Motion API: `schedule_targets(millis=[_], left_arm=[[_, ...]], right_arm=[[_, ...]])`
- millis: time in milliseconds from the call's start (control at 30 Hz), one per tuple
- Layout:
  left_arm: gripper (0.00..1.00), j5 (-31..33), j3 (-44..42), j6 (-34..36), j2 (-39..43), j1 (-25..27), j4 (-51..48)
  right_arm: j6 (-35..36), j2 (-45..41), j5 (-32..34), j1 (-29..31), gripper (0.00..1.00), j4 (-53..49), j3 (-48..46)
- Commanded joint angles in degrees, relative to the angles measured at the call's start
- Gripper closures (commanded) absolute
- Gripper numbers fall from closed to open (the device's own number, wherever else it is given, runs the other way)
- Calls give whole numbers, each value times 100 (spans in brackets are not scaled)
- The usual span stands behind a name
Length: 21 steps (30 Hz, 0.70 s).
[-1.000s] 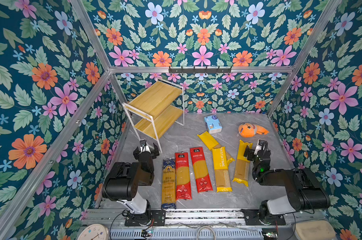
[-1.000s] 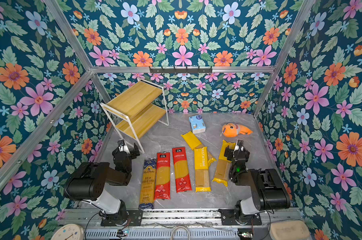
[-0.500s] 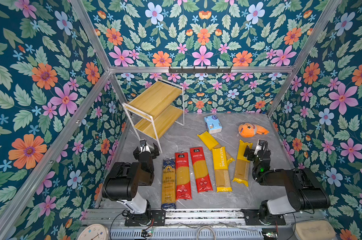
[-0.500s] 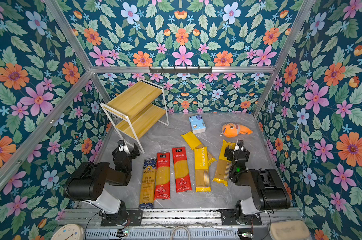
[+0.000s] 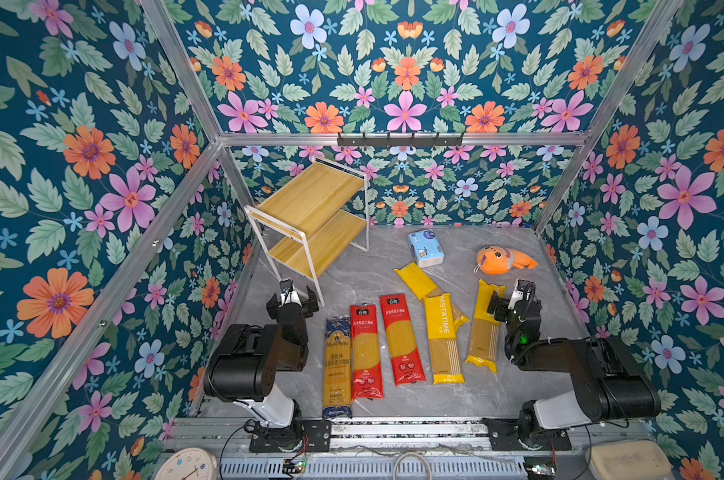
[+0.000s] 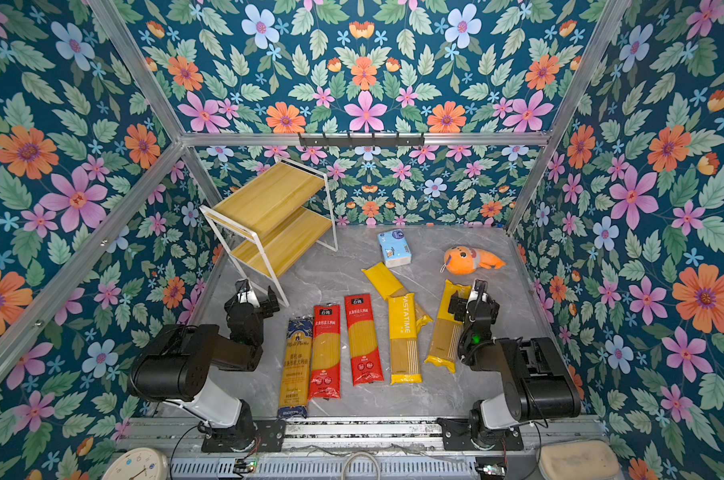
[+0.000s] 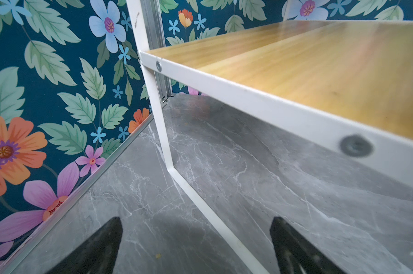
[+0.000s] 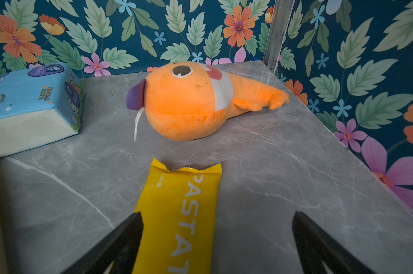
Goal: Place and organize the pasta boxes and bags onto the shelf
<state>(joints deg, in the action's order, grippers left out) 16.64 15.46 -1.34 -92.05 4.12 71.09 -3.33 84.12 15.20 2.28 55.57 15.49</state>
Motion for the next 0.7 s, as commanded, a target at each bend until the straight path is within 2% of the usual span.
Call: schedule_targets(millis=[0, 500, 567, 667], left_arm=[[1, -30, 9, 29, 3, -8, 107], [0, -21, 4, 29, 3, -8, 106], [0, -176, 57, 8, 15, -76, -12], [0, 161, -23, 55, 211, 31, 40]], right_arm=[[-1, 0, -4, 0, 1, 191, 34], [-7, 0, -13, -4, 1, 161, 55], [-18, -18, -44, -17, 1, 93, 72], [27, -45, 173, 47, 1, 209, 1]])
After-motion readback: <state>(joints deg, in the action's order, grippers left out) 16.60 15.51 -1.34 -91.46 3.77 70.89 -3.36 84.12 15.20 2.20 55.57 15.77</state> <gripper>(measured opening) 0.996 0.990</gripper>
